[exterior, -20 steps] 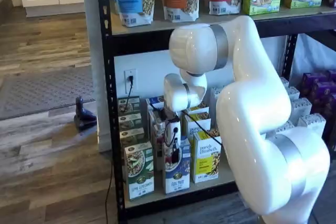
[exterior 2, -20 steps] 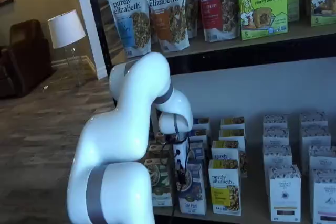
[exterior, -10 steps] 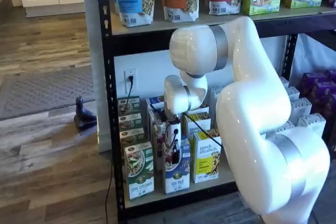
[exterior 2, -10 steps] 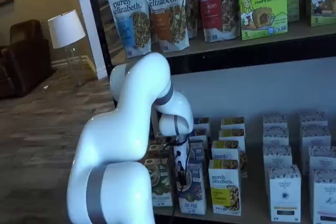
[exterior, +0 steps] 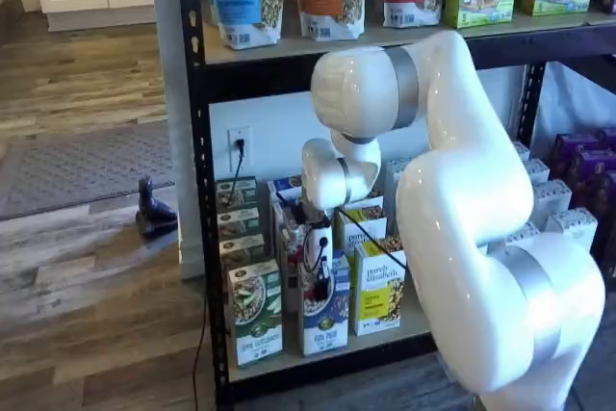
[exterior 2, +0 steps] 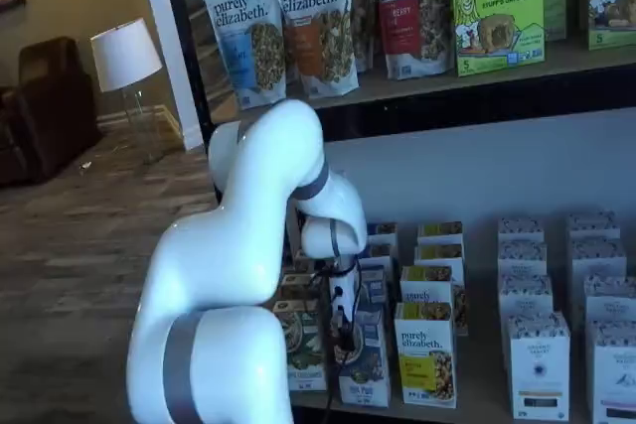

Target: Pick up the blue and white box that is on the bottom shelf, the second box from the left

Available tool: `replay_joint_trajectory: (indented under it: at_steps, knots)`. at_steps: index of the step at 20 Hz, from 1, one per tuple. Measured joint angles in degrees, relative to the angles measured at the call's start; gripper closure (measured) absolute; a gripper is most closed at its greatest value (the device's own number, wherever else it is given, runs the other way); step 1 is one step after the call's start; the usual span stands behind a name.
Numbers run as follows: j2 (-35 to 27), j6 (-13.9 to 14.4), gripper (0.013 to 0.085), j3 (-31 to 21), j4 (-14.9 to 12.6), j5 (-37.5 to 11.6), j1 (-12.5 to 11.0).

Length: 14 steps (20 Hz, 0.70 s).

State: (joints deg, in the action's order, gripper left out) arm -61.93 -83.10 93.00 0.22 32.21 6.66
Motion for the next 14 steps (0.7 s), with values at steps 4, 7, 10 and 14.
replay_joint_trajectory:
  at_steps: [4,7,10,14]
  knots:
    - [-0.1,0.3,0.029,0.0,-0.3,0.1,0.1]
    - [0.1,0.0,0.037,-0.3,0.0,-0.2,0.0]
    - [0.2,-0.1,0.045,-0.4,0.1,-0.2,0.0]
    - [0.3,0.5,0.045,-0.5,-0.6,-0.2,0.0]
